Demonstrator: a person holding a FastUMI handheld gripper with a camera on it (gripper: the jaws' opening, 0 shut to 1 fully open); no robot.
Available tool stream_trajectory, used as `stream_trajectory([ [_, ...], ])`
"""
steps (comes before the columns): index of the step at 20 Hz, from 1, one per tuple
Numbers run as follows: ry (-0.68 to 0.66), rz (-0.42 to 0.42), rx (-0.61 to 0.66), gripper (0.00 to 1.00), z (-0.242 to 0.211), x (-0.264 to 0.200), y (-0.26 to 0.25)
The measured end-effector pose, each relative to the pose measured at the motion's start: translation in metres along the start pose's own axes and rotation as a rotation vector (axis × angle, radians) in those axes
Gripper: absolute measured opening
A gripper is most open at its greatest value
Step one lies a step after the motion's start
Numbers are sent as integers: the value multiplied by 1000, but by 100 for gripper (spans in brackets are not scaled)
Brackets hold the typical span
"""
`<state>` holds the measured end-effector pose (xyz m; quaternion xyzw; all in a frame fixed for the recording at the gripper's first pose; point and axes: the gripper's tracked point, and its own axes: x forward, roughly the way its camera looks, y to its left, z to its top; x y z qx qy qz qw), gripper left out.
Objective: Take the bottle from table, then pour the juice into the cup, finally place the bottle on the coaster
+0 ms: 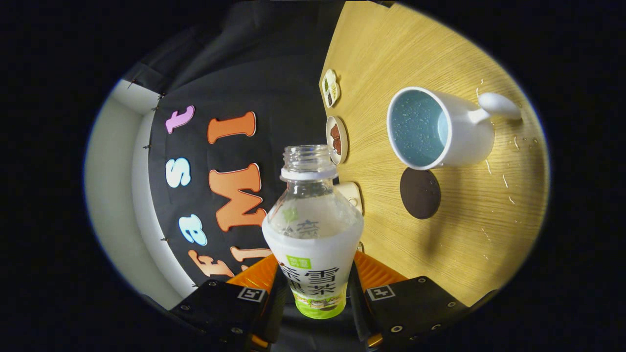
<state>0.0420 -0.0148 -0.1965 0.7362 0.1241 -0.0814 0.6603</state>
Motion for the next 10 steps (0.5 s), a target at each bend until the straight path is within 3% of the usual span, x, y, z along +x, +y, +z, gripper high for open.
stream_trajectory([
  [6, 12, -37, 28, 60, 2, 1, -9],
  [10, 9, 9, 112, 60, 4, 1, 1],
])
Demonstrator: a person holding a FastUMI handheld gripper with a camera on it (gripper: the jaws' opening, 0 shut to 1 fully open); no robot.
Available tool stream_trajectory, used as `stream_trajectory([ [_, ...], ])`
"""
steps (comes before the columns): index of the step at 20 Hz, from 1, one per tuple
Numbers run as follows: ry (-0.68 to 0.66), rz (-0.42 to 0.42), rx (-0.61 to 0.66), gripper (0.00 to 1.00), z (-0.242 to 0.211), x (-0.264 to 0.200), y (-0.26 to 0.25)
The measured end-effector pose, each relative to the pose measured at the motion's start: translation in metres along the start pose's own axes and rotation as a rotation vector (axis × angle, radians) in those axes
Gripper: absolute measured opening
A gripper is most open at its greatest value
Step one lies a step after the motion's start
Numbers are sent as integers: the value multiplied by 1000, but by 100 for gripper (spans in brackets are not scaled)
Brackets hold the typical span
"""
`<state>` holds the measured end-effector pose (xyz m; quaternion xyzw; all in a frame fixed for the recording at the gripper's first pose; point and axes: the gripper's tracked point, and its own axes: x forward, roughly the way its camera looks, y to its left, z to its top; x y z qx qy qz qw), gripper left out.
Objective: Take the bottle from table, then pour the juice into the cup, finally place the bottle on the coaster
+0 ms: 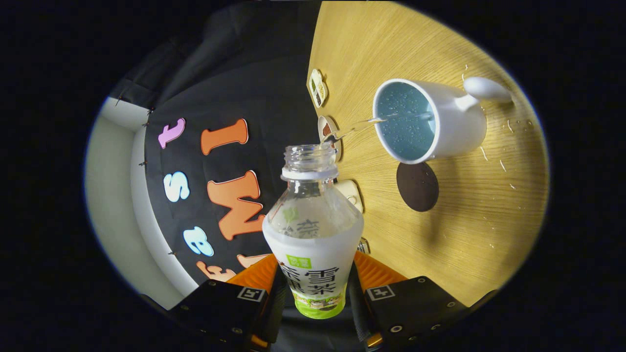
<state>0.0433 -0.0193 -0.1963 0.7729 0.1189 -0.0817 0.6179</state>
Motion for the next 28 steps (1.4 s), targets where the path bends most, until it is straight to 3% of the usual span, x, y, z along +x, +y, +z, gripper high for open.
stream_trajectory([
  [28, 20, -48, 60, 60, -8, 11, -14],
])
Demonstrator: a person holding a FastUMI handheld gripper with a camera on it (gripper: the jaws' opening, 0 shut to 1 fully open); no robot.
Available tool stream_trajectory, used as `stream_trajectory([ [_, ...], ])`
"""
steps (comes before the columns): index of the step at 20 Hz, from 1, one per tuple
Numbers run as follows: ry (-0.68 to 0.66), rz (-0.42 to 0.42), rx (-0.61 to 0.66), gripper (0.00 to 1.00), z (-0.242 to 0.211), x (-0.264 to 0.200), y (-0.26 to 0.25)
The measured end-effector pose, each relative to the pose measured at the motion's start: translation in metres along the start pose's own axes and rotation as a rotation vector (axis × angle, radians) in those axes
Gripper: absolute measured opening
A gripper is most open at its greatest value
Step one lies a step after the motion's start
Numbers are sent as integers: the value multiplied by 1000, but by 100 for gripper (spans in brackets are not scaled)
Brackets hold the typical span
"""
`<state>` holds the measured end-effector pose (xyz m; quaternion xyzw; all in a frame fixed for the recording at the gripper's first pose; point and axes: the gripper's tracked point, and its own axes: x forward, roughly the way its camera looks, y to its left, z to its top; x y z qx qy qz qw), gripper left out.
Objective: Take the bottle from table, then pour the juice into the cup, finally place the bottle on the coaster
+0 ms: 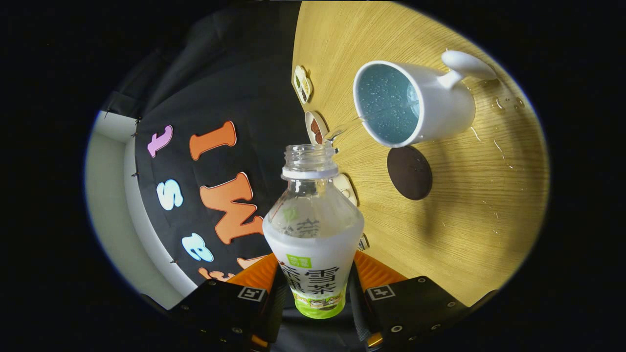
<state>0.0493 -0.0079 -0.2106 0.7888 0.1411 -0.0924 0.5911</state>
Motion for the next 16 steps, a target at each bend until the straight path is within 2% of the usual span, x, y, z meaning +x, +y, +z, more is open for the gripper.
stream_trajectory([
  [16, 11, -4, 28, 60, -8, 0, 2],
])
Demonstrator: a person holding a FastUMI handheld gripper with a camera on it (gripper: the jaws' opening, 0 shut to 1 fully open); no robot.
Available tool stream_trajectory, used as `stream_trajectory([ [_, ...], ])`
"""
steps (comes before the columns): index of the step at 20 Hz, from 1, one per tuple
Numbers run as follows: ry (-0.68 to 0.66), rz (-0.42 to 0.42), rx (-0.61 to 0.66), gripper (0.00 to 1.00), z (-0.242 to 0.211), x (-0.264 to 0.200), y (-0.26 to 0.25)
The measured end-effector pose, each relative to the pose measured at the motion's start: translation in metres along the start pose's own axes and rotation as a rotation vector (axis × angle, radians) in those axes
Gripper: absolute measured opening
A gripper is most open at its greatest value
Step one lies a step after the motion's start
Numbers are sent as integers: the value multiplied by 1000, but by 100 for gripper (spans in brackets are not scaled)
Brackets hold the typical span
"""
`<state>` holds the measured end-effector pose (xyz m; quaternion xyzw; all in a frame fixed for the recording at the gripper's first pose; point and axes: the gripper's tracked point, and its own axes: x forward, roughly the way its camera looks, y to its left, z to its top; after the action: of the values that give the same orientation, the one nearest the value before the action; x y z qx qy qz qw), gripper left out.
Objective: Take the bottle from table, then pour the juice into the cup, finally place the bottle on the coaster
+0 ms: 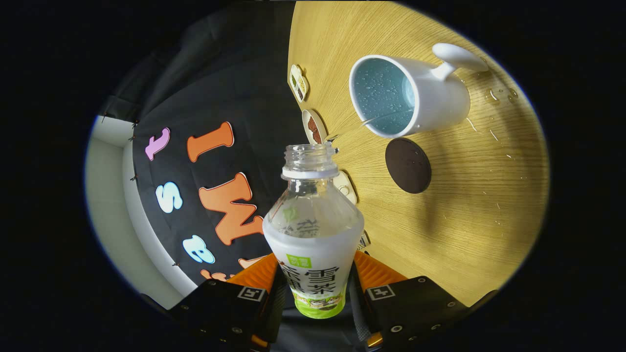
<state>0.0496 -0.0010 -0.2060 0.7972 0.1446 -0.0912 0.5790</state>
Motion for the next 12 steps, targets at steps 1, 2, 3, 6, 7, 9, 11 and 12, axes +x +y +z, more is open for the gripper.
stream_trajectory([
  [1, 0, 1, 5, 60, 0, 0, 3],
  [2, 1, 5, 12, 60, 0, 0, 5],
  [3, 0, 11, 18, 61, 0, 0, 8],
  [6, 1, 25, 31, 60, -1, -1, 14],
  [7, 4, 29, 37, 61, -1, -2, 15],
  [9, 3, 31, 51, 60, -1, -2, 17],
  [11, 2, 22, 63, 60, -2, -2, 16],
  [12, -2, 24, 75, 60, -1, -2, 17],
])
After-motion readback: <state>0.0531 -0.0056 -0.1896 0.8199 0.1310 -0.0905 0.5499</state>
